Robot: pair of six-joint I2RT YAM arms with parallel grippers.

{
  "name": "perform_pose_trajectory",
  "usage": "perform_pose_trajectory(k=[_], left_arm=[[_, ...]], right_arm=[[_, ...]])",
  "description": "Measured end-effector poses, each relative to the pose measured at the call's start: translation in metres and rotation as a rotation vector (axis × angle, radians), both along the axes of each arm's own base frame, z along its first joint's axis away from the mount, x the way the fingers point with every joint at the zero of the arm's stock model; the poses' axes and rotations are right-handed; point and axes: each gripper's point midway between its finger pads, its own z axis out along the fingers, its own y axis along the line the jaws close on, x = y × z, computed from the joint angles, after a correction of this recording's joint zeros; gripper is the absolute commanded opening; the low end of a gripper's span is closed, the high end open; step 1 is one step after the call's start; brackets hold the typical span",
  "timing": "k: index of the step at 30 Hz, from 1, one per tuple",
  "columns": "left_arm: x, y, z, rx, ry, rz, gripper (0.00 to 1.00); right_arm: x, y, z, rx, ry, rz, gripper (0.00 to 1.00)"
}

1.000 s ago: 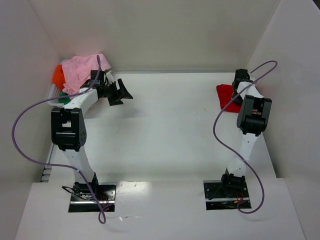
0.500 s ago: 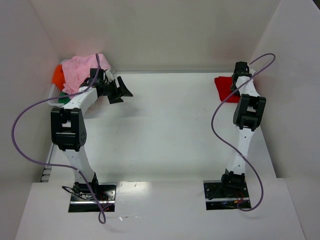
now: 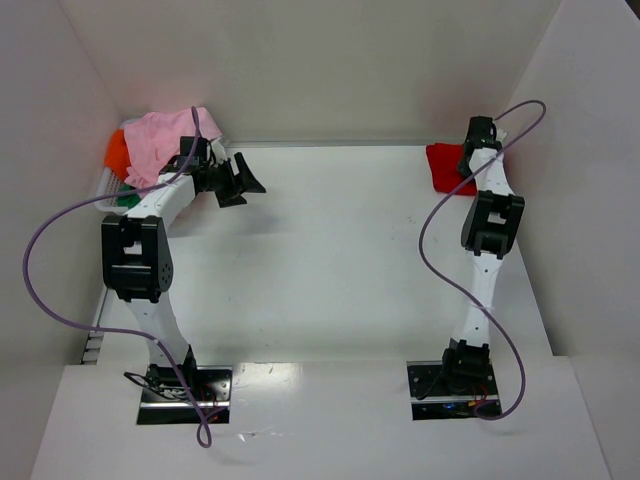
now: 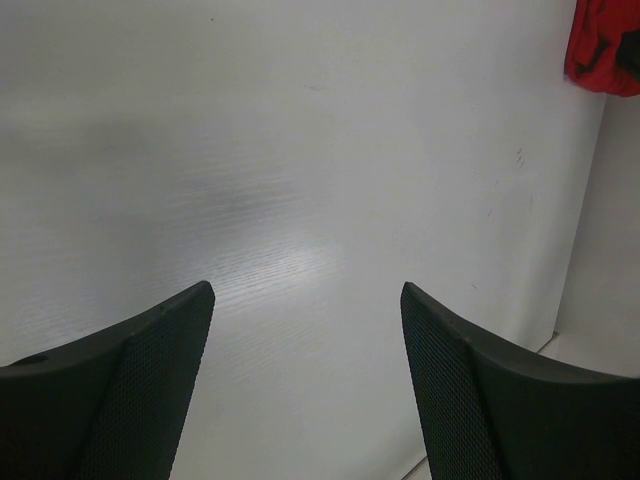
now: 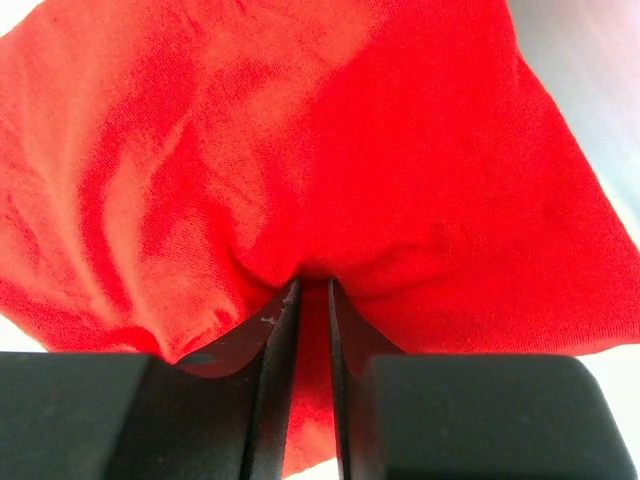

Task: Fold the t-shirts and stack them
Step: Put the neatly folded tshirt into the corner of the board with the right arm

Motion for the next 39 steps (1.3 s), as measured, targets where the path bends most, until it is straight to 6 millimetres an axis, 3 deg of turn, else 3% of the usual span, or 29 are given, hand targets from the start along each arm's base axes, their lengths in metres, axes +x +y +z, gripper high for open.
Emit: perform_pose_trajectory(k=[3,5,6,13,17,23,26,28,34,37,39], left_arm=[[0.0,0.0,0.0,0.0,0.0,0.0,0.83],[0.0,0.0,0.0,0.0,0.0,0.0,0.83],[0.0,0.0,0.0,0.0,0.001,0.0,0.83],[0.0,0.0,0.001,-0.003,-0.001,0.002,0.83],[0.0,-0.001,0.01,-0.007,-0.018,-0.003,0.83],[0.013,0.0,0.057,0.01,-0.135,-0.02,0.84],[0.013,0.004,0.091,0.028,-0.217,-0.016,0.84],[0.009,0.01,0.113,0.06,-0.274,-0.001,0.86],[-0.006,0.052,0.175,0.259,-0.445,0.139,0.98],[-0.013,0.072,0.189,0.354,-0.473,0.223,1.0],[-0.015,0.083,0.186,0.4,-0.466,0.259,1.0]], right_arm=[[0.01,-0.001,0.002,-0.005,-0.014,0.004,0.28],[0.012,0.0,0.004,-0.007,-0.016,0.008,0.36],[0.012,0.0,0.005,-0.008,-0.016,0.009,0.48],[0.008,0.007,0.023,-0.007,-0.024,0.032,1.0],[-0.011,0.03,0.061,0.037,-0.047,0.098,1.0],[-0.03,0.058,0.178,0.062,-0.273,0.202,1.0],[-0.034,0.065,0.221,0.057,-0.367,0.237,1.0],[-0.037,0.071,0.235,0.069,-0.399,0.264,1.0],[-0.077,0.105,0.225,0.184,-0.382,0.371,1.0],[-0.098,0.121,0.234,0.237,-0.407,0.404,1.0],[-0.114,0.127,0.243,0.258,-0.428,0.404,1.0]])
